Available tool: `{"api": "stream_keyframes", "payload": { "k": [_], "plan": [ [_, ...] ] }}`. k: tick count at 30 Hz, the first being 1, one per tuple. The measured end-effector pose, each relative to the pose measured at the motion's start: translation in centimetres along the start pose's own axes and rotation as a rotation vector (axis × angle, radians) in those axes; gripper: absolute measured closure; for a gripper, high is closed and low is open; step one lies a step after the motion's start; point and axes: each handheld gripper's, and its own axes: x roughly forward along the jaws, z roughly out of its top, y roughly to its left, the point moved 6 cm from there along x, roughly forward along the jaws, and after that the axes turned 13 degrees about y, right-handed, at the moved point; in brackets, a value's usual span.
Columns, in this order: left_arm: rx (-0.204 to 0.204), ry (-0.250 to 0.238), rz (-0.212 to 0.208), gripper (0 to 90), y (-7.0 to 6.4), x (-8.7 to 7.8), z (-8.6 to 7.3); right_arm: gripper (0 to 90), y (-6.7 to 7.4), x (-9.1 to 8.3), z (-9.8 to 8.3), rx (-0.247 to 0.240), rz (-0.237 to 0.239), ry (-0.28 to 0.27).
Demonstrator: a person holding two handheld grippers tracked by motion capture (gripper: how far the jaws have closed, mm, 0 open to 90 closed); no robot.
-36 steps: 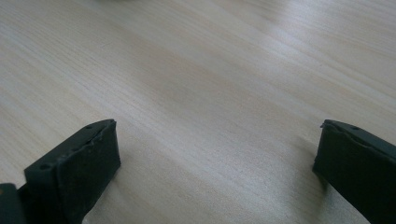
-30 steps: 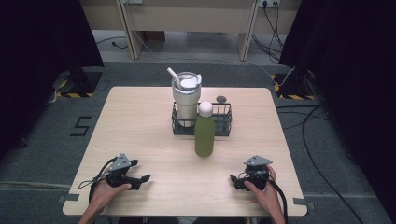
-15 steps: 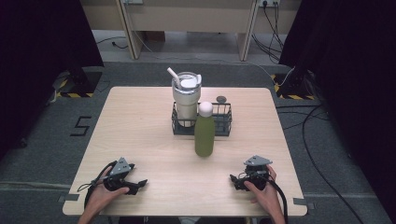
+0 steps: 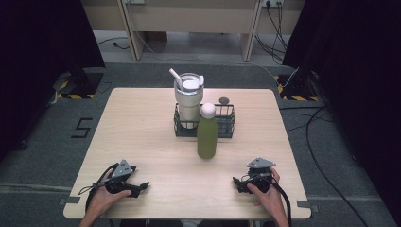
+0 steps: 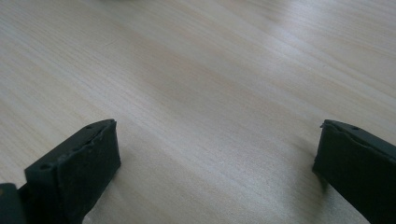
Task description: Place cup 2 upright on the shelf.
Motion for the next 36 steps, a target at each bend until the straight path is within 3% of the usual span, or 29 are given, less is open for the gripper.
{"api": "stream_keyframes", "payload": {
  "k": [3,6,9,11,13,14,18,36],
  "plan": [
    [0.000,0.000,-0.001,13.5,0.0,0.0,0.0,1.9,0.1,-0.1,0.0,0.010,0.000,-0.002],
    [0.000,0.000,-0.002,13.4,0.0,0.0,0.0,21.1,-0.1,-0.3,0.2,0.015,-0.003,-0.040],
    [0.001,0.000,0.000,13.5,0.0,0.0,0.0,13.0,-0.2,-0.8,0.6,0.014,-0.013,-0.070],
    [0.001,0.000,-0.001,13.5,0.0,0.0,0.0,18.9,-0.1,-1.3,1.0,-0.003,-0.005,-0.111],
    [0.001,0.000,-0.001,13.4,0.0,0.0,0.0,14.0,0.2,-1.8,1.5,-0.016,0.005,-0.144],
    [0.000,0.000,-0.001,13.5,0.0,0.0,0.0,16.9,0.4,-2.0,1.8,-0.018,0.012,-0.162],
    [0.001,0.000,-0.001,13.4,0.0,0.0,0.0,14.8,0.9,-2.7,3.3,-0.055,0.026,-0.205],
    [0.001,0.002,-0.002,13.3,0.0,0.0,0.0,15.1,2.7,-2.8,7.4,-0.122,0.050,-0.270]
  ]
}}
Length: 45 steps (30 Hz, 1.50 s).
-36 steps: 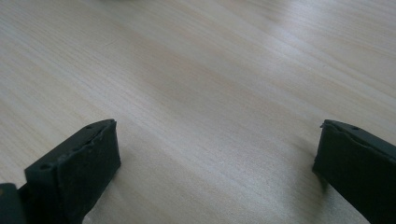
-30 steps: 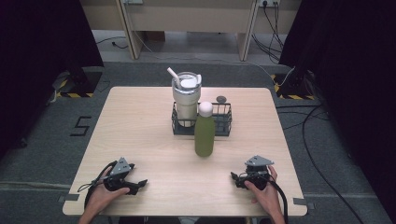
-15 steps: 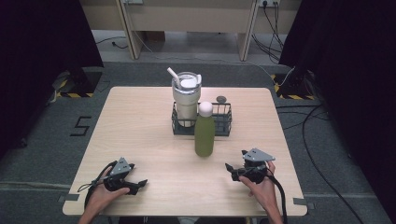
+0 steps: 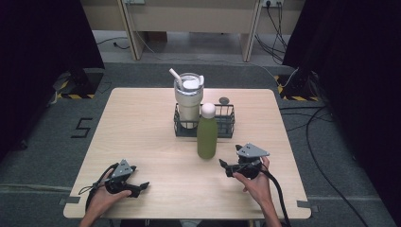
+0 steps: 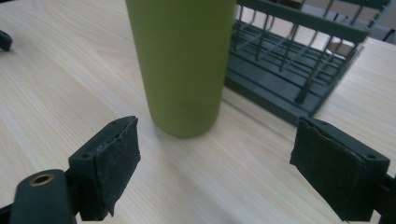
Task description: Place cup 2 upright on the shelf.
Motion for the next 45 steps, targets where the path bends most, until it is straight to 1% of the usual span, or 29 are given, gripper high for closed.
{"api": "stream_keyframes", "payload": {
  "k": [3,9,12,15,22,25,32,40,43,45],
  "plan": [
    [0.000,-0.001,0.000,13.3,0.0,0.0,0.0,15.1,0.2,0.3,0.5,-0.002,0.003,-0.011],
    [0.000,-0.001,0.000,13.3,0.0,0.0,0.0,15.2,0.4,0.9,1.9,-0.011,0.013,-0.052],
    [-0.001,-0.001,0.001,13.3,0.0,0.0,0.0,15.1,0.5,1.3,2.4,-0.015,0.014,-0.054],
    [0.000,-0.001,0.001,13.3,0.0,0.0,0.0,15.1,0.8,1.6,2.9,-0.033,0.015,-0.058],
    [-0.001,-0.001,0.001,13.3,0.0,0.0,0.0,15.1,1.1,2.6,3.8,-0.040,0.025,-0.066],
    [0.000,-0.001,0.001,13.3,0.0,0.0,0.0,15.2,1.2,3.1,4.1,-0.042,0.028,-0.070],
    [0.000,-0.001,0.001,13.3,0.0,0.0,0.0,15.2,1.2,4.0,4.5,-0.030,0.042,-0.079],
    [0.000,0.000,0.001,13.3,0.0,0.0,0.0,15.4,1.4,5.0,4.9,-0.044,0.045,-0.079],
    [0.000,-0.001,0.002,13.2,0.0,0.0,0.0,15.4,1.6,5.4,5.0,-0.027,0.061,-0.091],
    [0.000,-0.001,0.002,13.3,0.0,0.0,0.0,15.4,1.5,5.6,5.1,-0.023,0.061,-0.104]
  ]
}}
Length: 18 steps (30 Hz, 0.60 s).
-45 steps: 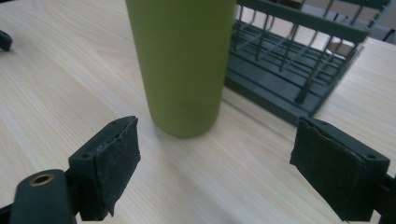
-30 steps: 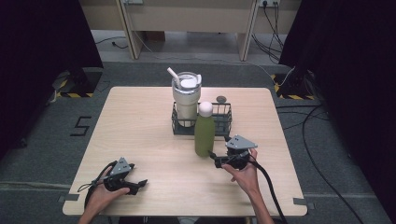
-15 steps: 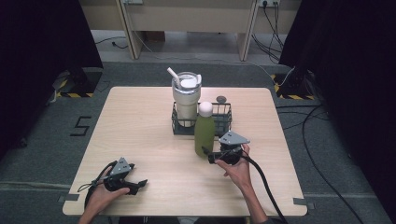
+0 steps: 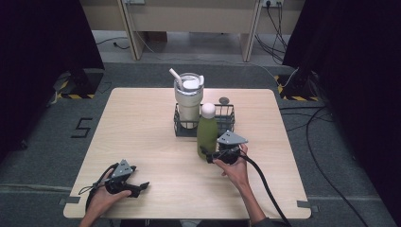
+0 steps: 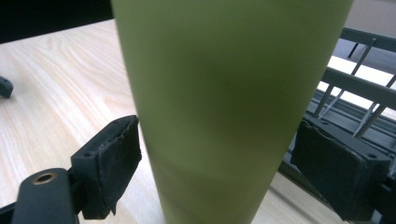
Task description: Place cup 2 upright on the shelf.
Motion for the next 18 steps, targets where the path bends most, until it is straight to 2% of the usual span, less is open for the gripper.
{"api": "stream_keyframes", "payload": {
  "k": [2,18],
  "plan": [
    [0.000,0.000,0.000,13.3,0.0,0.0,0.0,15.2,-0.1,0.3,0.0,0.009,0.007,-0.019],
    [0.000,0.000,0.001,13.2,0.0,0.0,0.0,16.3,-0.1,2.2,-0.4,0.024,0.029,-0.045]
  ]
}}
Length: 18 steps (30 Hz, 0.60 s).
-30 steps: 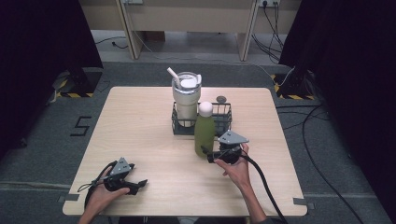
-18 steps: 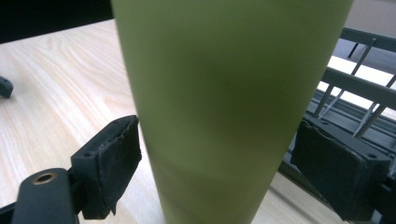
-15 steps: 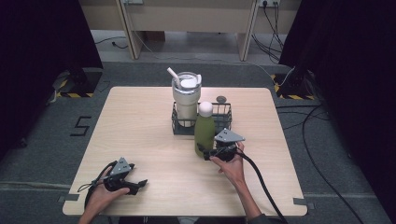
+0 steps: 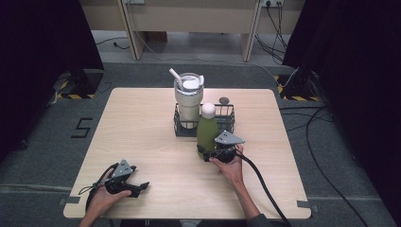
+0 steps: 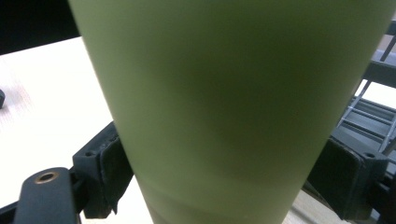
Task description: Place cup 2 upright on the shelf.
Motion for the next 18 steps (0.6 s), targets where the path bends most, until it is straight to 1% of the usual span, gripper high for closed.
{"api": "stream_keyframes", "payload": {
  "k": [9,15,18],
  "plan": [
    [0.000,0.000,0.000,13.2,0.00,0.00,0.00,17.6,-0.07,0.65,-0.20,0.008,0.011,-0.015],
    [0.000,0.000,0.000,13.2,0.00,0.00,0.00,19.2,0.02,0.85,-0.18,0.000,0.009,-0.033],
    [0.000,0.000,0.000,13.2,0.00,0.00,0.00,19.4,0.08,0.93,-0.23,0.009,0.012,-0.035]
  ]
}}
